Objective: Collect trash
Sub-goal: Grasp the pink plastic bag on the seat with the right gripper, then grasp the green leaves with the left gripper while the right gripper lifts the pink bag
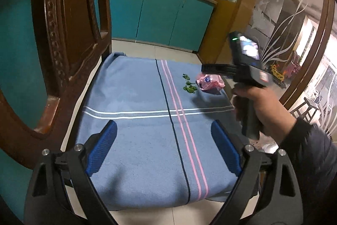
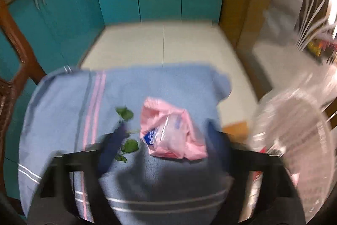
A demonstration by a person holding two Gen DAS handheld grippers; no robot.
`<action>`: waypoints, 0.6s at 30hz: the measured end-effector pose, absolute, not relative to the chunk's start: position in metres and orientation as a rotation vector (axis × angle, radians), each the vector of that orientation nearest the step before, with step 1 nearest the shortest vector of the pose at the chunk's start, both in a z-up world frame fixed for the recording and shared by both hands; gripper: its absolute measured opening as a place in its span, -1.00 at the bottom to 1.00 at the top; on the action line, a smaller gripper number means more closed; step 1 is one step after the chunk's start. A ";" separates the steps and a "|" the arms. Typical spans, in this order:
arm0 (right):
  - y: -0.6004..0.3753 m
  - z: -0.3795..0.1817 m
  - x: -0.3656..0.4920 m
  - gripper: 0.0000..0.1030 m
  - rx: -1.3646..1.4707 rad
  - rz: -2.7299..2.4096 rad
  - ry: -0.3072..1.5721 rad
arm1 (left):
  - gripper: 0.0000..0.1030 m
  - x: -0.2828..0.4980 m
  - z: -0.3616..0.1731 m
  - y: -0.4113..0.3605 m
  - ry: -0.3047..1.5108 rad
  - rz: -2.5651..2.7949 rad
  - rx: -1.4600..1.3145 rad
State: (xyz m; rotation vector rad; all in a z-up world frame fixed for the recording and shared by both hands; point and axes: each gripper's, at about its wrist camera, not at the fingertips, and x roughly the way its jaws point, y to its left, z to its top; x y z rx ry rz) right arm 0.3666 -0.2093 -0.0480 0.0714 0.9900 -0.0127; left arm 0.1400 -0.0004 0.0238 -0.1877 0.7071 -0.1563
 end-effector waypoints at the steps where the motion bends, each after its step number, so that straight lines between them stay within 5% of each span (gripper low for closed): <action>1: -0.213 -0.049 0.365 -0.23 0.076 -0.013 0.986 | 0.75 0.141 0.023 -0.001 0.709 -0.161 -0.187; 10: -0.258 0.043 0.202 -0.28 0.255 0.118 0.642 | 0.75 0.172 -0.001 -0.027 0.756 -0.196 -0.126; 18: -0.290 0.020 0.155 -0.27 0.347 0.141 0.678 | 0.50 0.277 -0.031 -0.093 0.811 -0.241 0.012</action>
